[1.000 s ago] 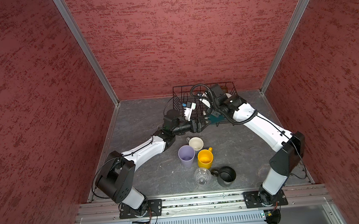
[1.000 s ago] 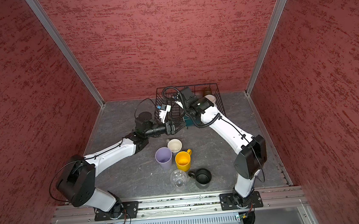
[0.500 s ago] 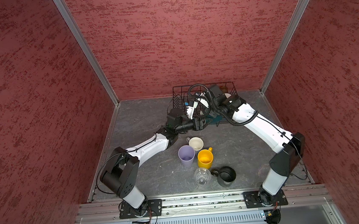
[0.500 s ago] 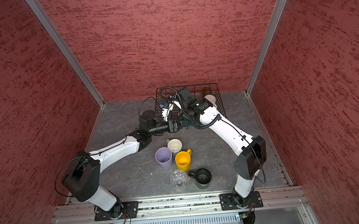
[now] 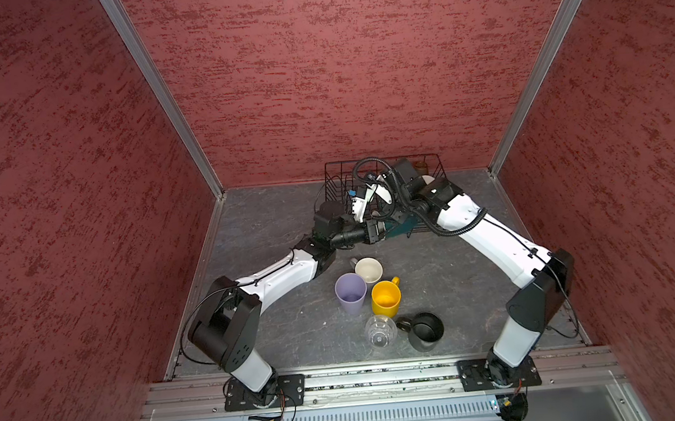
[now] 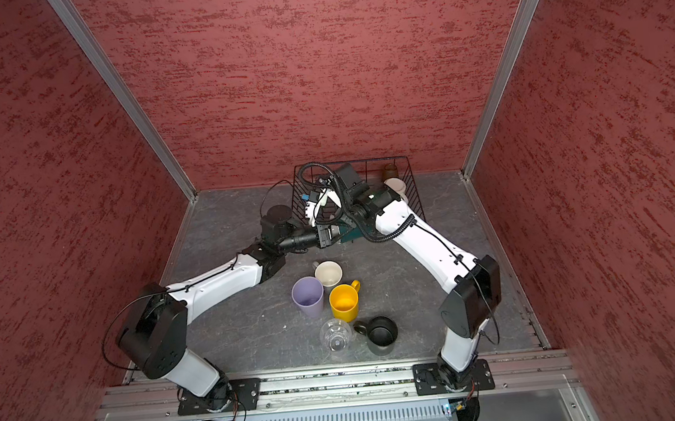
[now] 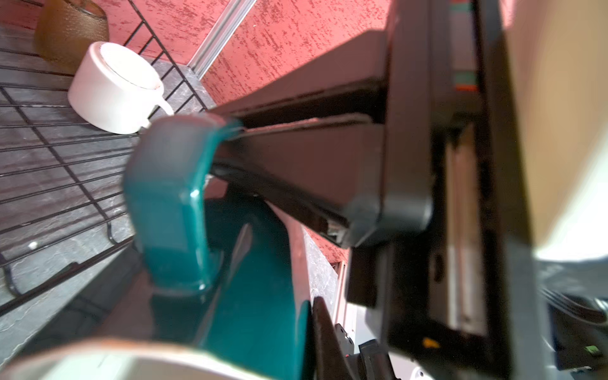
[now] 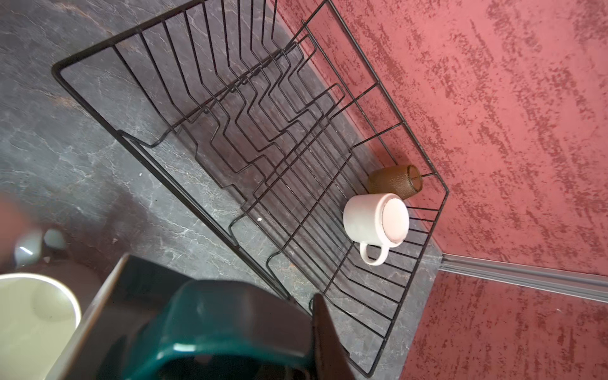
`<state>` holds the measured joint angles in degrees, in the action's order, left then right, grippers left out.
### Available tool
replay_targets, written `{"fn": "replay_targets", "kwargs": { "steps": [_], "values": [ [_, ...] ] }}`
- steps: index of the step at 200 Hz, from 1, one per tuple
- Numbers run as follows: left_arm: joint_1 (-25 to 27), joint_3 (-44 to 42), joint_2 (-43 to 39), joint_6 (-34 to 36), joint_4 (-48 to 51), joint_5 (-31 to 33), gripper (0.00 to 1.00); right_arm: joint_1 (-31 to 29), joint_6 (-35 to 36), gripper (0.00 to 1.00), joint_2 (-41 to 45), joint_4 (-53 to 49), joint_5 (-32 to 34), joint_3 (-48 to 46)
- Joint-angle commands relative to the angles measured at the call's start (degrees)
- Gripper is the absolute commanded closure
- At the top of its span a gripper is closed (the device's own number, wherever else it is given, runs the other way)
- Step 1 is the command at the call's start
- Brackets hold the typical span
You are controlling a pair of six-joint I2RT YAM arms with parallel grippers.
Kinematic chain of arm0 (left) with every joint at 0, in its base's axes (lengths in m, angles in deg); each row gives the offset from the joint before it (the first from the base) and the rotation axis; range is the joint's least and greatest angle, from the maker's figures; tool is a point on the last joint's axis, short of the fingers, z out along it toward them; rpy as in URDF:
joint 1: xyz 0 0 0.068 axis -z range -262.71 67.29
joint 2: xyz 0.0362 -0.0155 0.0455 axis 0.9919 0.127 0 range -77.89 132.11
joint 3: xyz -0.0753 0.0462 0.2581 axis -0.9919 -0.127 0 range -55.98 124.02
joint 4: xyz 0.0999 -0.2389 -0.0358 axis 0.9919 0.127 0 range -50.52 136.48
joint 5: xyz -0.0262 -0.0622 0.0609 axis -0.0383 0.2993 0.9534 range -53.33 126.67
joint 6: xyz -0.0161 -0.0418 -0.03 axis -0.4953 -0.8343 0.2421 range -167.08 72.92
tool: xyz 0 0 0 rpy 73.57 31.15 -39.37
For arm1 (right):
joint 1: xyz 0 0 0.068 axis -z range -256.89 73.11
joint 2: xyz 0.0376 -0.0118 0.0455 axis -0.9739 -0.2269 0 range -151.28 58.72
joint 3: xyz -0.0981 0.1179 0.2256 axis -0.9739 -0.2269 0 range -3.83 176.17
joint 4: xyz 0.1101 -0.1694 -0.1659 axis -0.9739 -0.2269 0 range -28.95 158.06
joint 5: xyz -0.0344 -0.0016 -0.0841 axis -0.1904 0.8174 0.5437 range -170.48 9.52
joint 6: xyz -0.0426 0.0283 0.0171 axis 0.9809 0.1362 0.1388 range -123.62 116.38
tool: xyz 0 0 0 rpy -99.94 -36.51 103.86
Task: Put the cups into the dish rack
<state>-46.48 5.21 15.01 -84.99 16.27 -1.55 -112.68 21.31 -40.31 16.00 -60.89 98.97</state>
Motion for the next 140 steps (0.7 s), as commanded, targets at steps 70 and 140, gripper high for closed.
{"fn": "replay_targets", "kwargs": {
  "steps": [70, 140],
  "values": [
    [-2.95, -1.96, -2.63, -4.24, -6.85, -2.55, 1.0, -0.63, -2.24, 0.96, 5.38, 4.47, -2.54, 0.95],
    [-5.88, -6.69, -6.33, -6.37, -14.18, -4.77, 1.0, -0.61, -3.48, 0.48, 8.84, 5.92, -6.75, -0.58]
  ]
}}
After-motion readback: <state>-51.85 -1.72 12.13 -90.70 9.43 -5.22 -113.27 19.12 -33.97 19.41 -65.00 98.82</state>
